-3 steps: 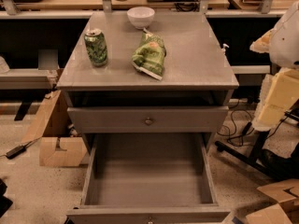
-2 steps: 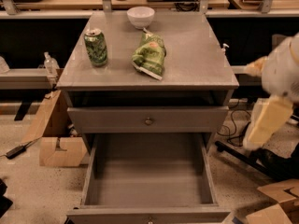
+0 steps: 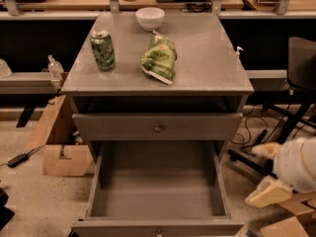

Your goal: Close middle drawer

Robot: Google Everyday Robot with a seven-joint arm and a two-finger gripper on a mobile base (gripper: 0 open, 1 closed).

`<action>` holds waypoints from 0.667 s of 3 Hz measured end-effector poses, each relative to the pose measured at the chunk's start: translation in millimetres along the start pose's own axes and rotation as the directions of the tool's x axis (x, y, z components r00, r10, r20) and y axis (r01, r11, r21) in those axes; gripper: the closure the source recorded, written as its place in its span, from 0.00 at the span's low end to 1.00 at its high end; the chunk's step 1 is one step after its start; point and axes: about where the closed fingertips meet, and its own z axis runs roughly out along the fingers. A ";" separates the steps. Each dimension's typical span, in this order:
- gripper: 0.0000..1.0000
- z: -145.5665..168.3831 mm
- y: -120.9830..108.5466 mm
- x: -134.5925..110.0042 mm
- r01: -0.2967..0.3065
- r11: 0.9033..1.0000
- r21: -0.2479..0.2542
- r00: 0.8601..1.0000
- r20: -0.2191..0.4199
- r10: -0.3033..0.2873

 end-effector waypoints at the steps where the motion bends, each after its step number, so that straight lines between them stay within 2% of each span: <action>1: 0.50 44.7 11.8 33.9 -0.063 0.997 0.043 0.998 0.010 0.063; 2: 0.81 79.8 18.2 60.6 -0.140 0.990 0.029 0.990 -0.014 0.140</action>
Offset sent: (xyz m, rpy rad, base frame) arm -0.0157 -0.0264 -0.1552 0.0339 0.1241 -0.2078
